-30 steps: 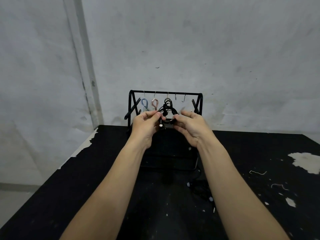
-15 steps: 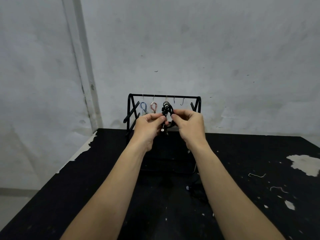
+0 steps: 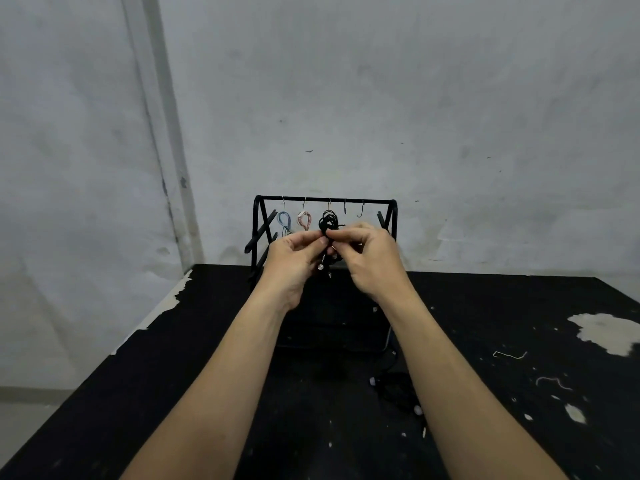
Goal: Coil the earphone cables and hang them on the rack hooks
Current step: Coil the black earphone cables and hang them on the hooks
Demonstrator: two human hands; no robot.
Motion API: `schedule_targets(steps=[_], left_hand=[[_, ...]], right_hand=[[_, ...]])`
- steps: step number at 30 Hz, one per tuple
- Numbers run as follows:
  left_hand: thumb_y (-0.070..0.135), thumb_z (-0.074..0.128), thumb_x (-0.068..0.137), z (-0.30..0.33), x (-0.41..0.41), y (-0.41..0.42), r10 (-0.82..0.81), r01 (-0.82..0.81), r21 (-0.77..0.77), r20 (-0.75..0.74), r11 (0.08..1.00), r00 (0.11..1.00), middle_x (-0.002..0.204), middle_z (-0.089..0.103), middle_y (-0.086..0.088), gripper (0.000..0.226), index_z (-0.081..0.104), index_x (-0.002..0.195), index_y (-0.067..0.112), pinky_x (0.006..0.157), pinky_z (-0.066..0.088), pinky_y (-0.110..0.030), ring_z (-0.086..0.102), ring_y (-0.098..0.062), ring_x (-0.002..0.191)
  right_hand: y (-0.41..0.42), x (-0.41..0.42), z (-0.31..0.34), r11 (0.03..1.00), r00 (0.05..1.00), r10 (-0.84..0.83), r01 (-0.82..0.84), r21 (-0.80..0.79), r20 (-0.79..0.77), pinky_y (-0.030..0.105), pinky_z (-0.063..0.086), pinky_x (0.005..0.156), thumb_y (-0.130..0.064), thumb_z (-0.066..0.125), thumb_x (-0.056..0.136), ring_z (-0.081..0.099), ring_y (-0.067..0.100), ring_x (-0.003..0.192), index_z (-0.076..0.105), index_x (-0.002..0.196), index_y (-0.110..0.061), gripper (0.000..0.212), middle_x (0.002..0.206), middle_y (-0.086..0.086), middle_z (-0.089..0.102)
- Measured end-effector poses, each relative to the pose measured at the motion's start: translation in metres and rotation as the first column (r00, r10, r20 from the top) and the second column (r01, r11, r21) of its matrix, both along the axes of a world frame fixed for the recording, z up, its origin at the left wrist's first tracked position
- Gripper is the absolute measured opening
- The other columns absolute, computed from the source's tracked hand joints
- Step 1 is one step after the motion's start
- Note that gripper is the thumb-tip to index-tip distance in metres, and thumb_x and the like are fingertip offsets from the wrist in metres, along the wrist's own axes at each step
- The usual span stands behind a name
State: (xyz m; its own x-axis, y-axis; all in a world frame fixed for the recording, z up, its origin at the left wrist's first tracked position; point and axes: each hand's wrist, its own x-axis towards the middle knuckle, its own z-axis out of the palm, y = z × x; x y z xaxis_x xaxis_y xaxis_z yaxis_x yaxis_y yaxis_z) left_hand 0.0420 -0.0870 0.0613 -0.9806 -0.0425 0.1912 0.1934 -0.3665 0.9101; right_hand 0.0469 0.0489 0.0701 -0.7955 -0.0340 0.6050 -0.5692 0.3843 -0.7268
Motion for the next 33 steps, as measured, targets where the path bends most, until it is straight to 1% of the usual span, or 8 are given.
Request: schedule_targets(steps=[5, 8, 11, 17, 22, 27, 31, 33], left_hand=[[-0.01, 0.058, 0.09, 0.002, 0.004, -0.001, -0.087, 0.087, 0.02, -0.017, 0.996, 0.996, 0.086, 0.076, -0.006, 0.023, 0.068, 0.109, 0.0, 0.069, 0.055, -0.018, 0.072, -0.01, 0.077], [-0.01, 0.06, 0.089, 0.003, 0.004, -0.001, -0.056, 0.056, 0.016, -0.02, 0.998, 0.998, 0.087, 0.076, -0.007, 0.027, 0.066, 0.113, 0.0, 0.073, 0.058, -0.021, 0.072, -0.011, 0.076], [-0.007, 0.062, 0.089, 0.003, 0.004, 0.0, 0.0, 0.0, 0.007, 0.008, 1.0, 1.0, 0.081, 0.074, -0.007, 0.018, 0.065, 0.103, 0.004, 0.069, 0.058, -0.024, 0.071, -0.012, 0.07], [-0.007, 0.06, 0.09, 0.005, 0.01, -0.003, -0.031, 0.03, -0.118, -0.003, 0.993, 1.0, 0.074, 0.072, -0.006, 0.018, 0.073, 0.088, 0.006, 0.067, 0.054, -0.023, 0.069, -0.011, 0.068], [0.003, 0.067, 0.087, 0.006, 0.011, -0.005, -0.091, 0.091, -0.019, -0.008, 0.996, 0.996, 0.07, 0.072, 0.001, 0.008, 0.072, 0.094, 0.005, 0.062, 0.053, -0.019, 0.067, -0.006, 0.064], [-0.002, 0.065, 0.087, 0.004, 0.007, -0.009, -0.101, 0.099, 0.091, 0.016, 0.991, 0.995, 0.072, 0.07, -0.006, 0.009, 0.069, 0.094, -0.001, 0.064, 0.057, -0.021, 0.066, -0.011, 0.063], [-0.003, 0.062, 0.091, 0.003, 0.006, -0.008, -0.079, 0.077, 0.051, 0.03, 0.996, 0.996, 0.073, 0.07, -0.005, 0.008, 0.068, 0.095, -0.002, 0.061, 0.056, -0.02, 0.064, -0.008, 0.059], [-0.003, 0.062, 0.091, 0.003, 0.006, -0.007, -0.065, 0.065, 0.016, 0.024, 0.998, 0.998, 0.073, 0.071, -0.003, 0.009, 0.07, 0.089, 0.002, 0.062, 0.056, -0.02, 0.062, -0.007, 0.059]], right_hand=[[0.005, 0.002, 0.006, 0.999, 0.998, -0.049, 0.049, 0.01, -0.029, 0.011, 0.051, 0.079, -0.001, 0.069, 0.088, 0.066, -0.008, 0.081, 0.079, 0.098, -0.012, 0.018, 0.086, -0.013, 0.071], [0.004, 0.003, 0.007, 0.998, 0.998, -0.056, 0.056, 0.009, -0.026, 0.02, 0.056, 0.083, -0.003, 0.069, 0.088, 0.071, 0.0, 0.081, 0.079, 0.097, -0.016, 0.018, 0.083, -0.009, 0.075], [0.003, 0.004, 0.005, 0.998, 0.999, -0.036, 0.037, 0.042, -0.021, 0.029, 0.059, 0.083, -0.006, 0.07, 0.088, 0.072, 0.004, 0.078, 0.079, 0.093, -0.018, 0.016, 0.077, -0.008, 0.075], [0.003, 0.002, 0.004, 0.99, 0.998, -0.066, 0.063, 0.125, 0.016, 0.022, 0.056, 0.079, -0.009, 0.072, 0.086, 0.07, 0.001, 0.077, 0.081, 0.094, -0.02, 0.016, 0.079, -0.011, 0.074], [0.002, 0.0, 0.005, 0.992, 0.998, -0.059, 0.06, 0.111, -0.005, 0.03, 0.056, 0.081, -0.006, 0.071, 0.085, 0.07, 0.011, 0.083, 0.08, 0.092, -0.017, 0.016, 0.085, -0.007, 0.073], [0.004, 0.004, 0.006, 0.989, 0.996, 0.066, -0.073, 0.131, 0.053, 0.018, 0.052, 0.084, -0.006, 0.068, 0.09, 0.069, -0.003, 0.086, 0.078, 0.107, -0.017, 0.023, 0.089, -0.013, 0.073], [0.003, 0.005, 0.006, 0.996, 0.985, 0.075, -0.067, -0.051, 0.157, 0.034, 0.058, 0.09, -0.012, 0.068, 0.089, 0.073, 0.005, 0.087, 0.074, 0.095, -0.026, 0.016, 0.089, -0.005, 0.077], [0.002, 0.005, 0.006, 0.993, 0.991, -0.007, 0.022, -0.112, 0.137, 0.038, 0.057, 0.092, -0.017, 0.066, 0.091, 0.071, 0.007, 0.09, 0.068, 0.101, -0.024, 0.013, 0.098, -0.005, 0.073]])
